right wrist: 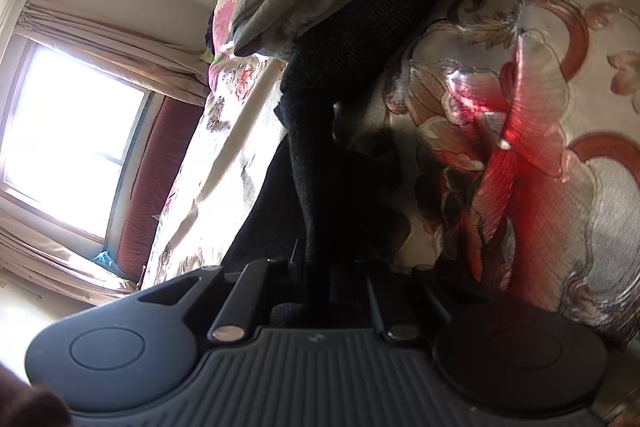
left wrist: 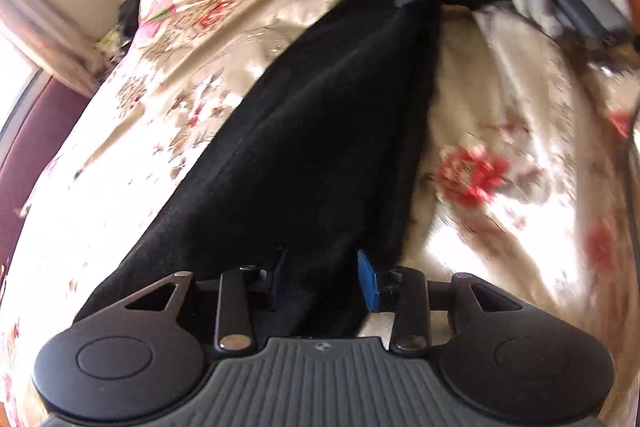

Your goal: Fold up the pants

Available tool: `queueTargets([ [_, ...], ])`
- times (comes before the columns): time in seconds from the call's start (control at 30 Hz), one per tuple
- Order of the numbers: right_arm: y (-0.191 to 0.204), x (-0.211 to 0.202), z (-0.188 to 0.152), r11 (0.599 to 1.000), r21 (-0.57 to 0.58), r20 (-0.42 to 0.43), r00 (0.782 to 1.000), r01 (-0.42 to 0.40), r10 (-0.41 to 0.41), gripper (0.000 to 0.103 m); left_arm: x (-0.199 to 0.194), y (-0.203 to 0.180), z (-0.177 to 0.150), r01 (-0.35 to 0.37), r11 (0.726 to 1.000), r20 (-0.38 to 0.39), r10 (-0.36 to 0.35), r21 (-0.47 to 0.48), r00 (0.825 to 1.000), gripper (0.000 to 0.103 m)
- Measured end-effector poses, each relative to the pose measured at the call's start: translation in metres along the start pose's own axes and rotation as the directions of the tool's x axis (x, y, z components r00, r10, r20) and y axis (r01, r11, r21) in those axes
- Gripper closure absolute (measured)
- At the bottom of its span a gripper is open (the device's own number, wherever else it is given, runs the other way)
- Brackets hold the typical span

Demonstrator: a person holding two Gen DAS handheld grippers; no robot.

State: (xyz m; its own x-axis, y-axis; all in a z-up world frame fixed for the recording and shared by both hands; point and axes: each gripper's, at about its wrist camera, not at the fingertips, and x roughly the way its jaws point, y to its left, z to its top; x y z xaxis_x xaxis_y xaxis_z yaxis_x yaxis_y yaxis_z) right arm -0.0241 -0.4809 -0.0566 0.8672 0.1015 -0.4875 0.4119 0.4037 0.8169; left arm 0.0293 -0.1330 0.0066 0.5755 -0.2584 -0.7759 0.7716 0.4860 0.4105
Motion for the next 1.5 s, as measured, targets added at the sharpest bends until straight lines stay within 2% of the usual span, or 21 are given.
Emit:
queueTargets([
  [0.1,0.000,0.000,0.000,1.000,0.003,-0.003,1.000,-0.001,0.001,0.095,0.009,0.005,0.006,-0.026,0.999,-0.010,0.026,-0.042,1.000,0.058],
  [0.23,-0.001,0.000,0.000,1.000,0.004,-0.002,1.000,-0.002,0.002,0.095,0.007,-0.010,0.001,-0.035,0.999,-0.009,0.035,0.033,0.999,0.079],
  [0.3,-0.001,0.000,0.000,1.000,0.002,0.001,1.000,-0.003,0.003,0.095,0.009,-0.020,-0.002,-0.077,0.993,0.000,0.077,0.090,0.997,0.081],
  [0.37,-0.001,0.000,0.000,1.000,0.001,0.000,1.000,-0.004,0.004,0.095,0.012,-0.021,0.001,-0.087,0.992,-0.007,0.088,0.095,0.996,0.084],
  [0.57,0.000,0.001,0.000,1.000,0.000,0.003,1.000,-0.002,0.002,0.095,0.002,-0.001,0.003,0.014,0.999,-0.023,-0.015,-0.037,1.000,0.085],
  [0.7,-0.001,0.001,0.002,1.000,0.008,0.000,1.000,-0.006,0.006,0.096,-0.019,0.006,0.005,0.064,0.993,0.012,-0.063,-0.095,0.998,0.085],
  [0.77,-0.002,0.001,0.002,1.000,0.010,-0.001,1.000,-0.007,0.007,0.096,-0.028,0.006,0.004,0.075,0.992,0.023,-0.073,-0.099,0.997,0.085],
  [0.83,-0.001,0.002,0.001,1.000,0.003,0.002,1.000,-0.001,0.001,0.096,-0.022,0.002,-0.001,0.113,0.988,-0.006,-0.114,-0.101,0.993,0.086],
  [0.97,-0.001,0.003,0.004,1.000,0.012,-0.008,1.000,-0.003,0.003,0.095,-0.008,-0.022,-0.009,0.076,0.997,-0.019,-0.077,-0.031,0.997,0.088],
  [1.1,-0.002,0.010,0.009,0.999,0.045,-0.029,0.999,-0.014,0.015,0.093,-0.023,-0.005,-0.003,0.206,0.968,0.032,-0.204,-0.146,0.978,0.087],
  [1.2,-0.002,0.011,0.010,0.998,0.054,-0.031,0.999,-0.018,0.019,0.092,-0.042,0.002,0.002,0.207,0.966,0.117,-0.190,-0.158,0.975,0.087],
  [1.27,-0.001,0.011,0.008,0.999,0.046,-0.027,0.999,-0.016,0.018,0.092,-0.043,0.007,0.006,0.195,0.965,0.158,-0.168,-0.178,0.973,0.079],
  [1.37,-0.001,0.013,0.008,0.998,0.054,-0.031,0.999,-0.016,0.018,0.092,-0.019,0.008,0.012,0.148,0.970,0.131,-0.123,-0.195,0.984,0.078],
  [1.4,0.000,0.013,0.008,0.998,0.058,-0.034,0.999,-0.016,0.017,0.090,-0.007,0.006,0.013,0.153,0.967,0.109,-0.133,-0.203,0.985,0.078],
  [1.47,0.001,0.014,0.009,0.997,0.067,-0.039,0.999,-0.024,0.027,0.087,0.012,0.001,0.012,0.172,0.960,0.061,-0.163,-0.222,0.985,0.086],
  [1.5,0.000,0.013,0.010,0.997,0.069,-0.042,0.999,-0.027,0.030,0.085,0.013,-0.004,0.012,0.171,0.962,0.063,-0.162,-0.215,0.985,0.089],
])
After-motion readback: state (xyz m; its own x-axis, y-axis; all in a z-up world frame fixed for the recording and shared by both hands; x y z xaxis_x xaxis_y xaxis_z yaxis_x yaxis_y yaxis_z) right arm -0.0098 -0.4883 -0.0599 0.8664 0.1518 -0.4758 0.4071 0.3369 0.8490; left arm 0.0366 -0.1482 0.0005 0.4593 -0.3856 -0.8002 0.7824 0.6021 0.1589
